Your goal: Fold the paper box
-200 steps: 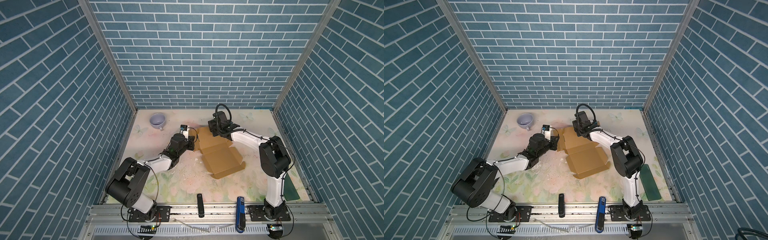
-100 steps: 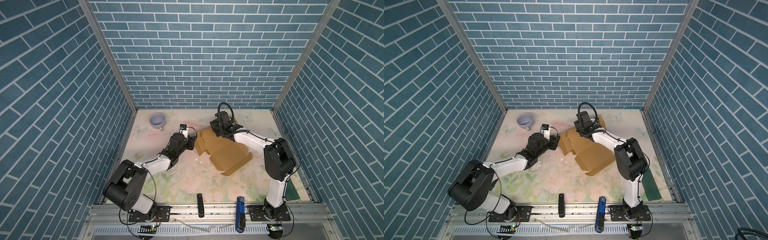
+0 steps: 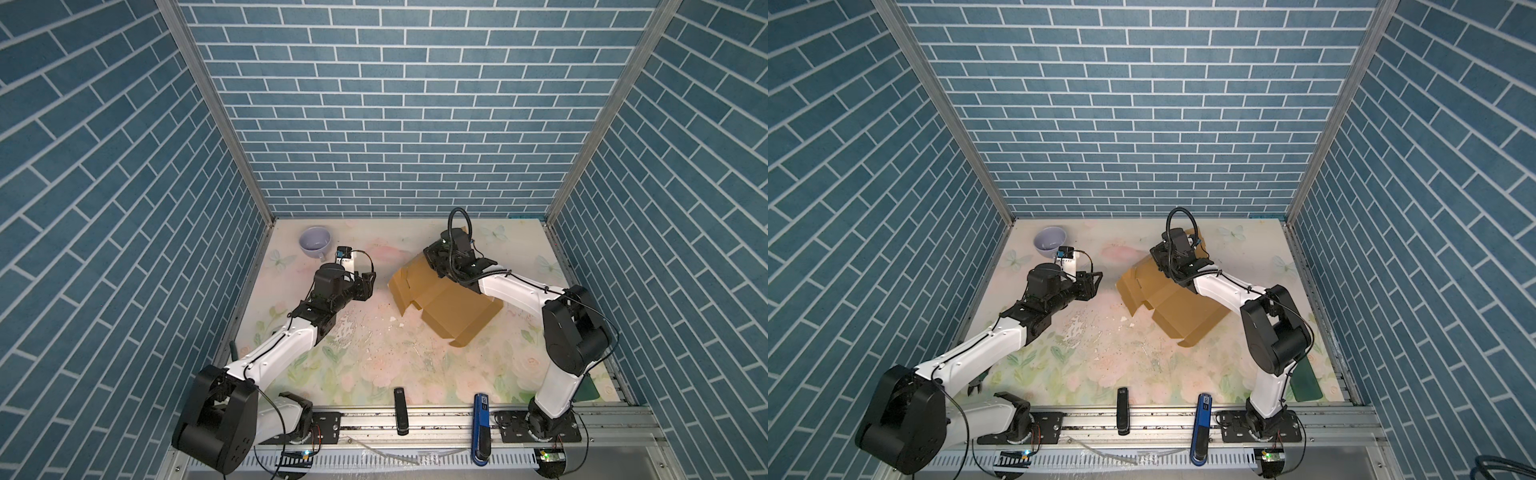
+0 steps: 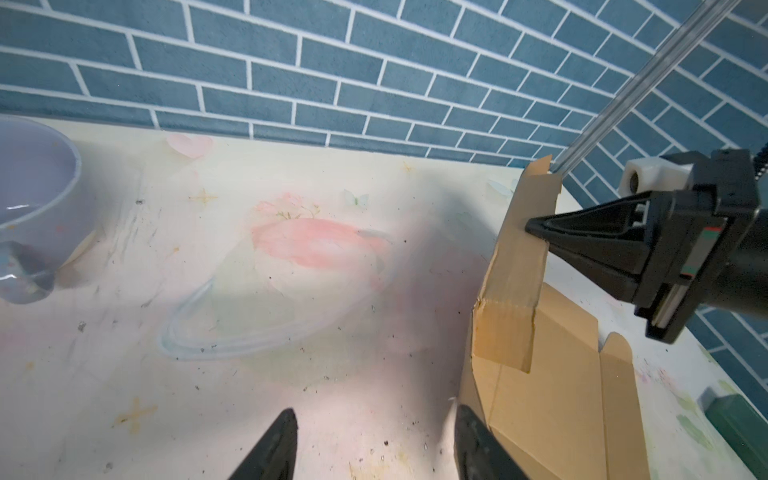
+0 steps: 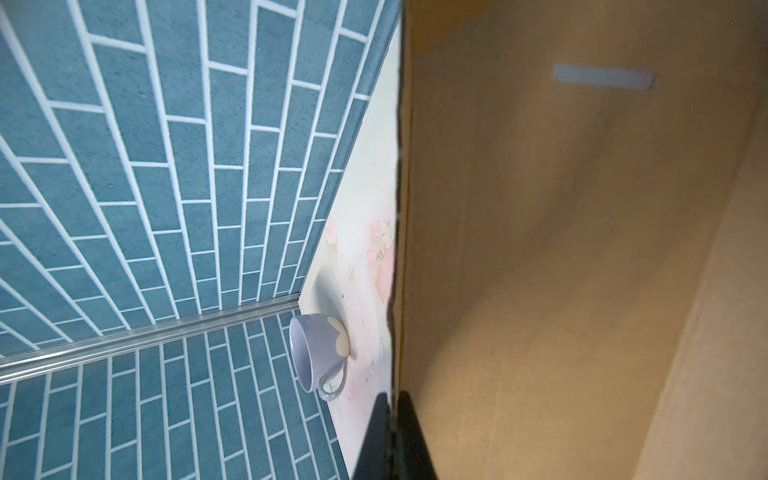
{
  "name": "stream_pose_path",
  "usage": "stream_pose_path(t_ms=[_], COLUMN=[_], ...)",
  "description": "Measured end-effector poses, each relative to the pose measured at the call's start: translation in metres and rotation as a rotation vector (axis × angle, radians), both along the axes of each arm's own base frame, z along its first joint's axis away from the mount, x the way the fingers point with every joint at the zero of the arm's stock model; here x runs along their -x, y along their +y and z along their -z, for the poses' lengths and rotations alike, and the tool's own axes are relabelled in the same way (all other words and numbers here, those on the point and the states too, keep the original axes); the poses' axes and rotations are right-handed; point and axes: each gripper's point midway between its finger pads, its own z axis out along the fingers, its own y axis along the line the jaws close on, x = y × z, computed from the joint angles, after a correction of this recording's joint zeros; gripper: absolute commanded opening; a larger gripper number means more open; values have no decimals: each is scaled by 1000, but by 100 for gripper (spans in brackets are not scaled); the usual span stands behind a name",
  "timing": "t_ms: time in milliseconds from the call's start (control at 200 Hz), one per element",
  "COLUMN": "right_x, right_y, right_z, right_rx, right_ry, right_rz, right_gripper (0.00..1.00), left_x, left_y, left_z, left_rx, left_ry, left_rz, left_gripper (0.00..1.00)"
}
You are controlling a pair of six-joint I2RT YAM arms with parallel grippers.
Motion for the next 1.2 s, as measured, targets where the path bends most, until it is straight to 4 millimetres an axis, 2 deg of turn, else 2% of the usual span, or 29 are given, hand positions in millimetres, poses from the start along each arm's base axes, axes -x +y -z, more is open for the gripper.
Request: stream_pose_path(t_ms=[200,325,680,935,1200], right_x=[7,5,7,21,21], right_y=[1,4,13,6,10], right_z=[0,-8,-21,-8,-14], right_rx=[-30,-56,-93,-105,-129], right_ry=[-26,-52,-102,-106,-130], right_rz=[-43,-56,-109,-124,-141], right_gripper=[2,2,1,1,0], left_x=[17,22,27,25,19], left_y=[-7,-13,-41,-55,-77], left_z=[67,87,87,93,79], left_rx=[-35,-42,-32,-40,-28], left_ry=[180,237,207,212,162], left_rz=[66,101,188,225,267], left_gripper=[61,63,63,63,62])
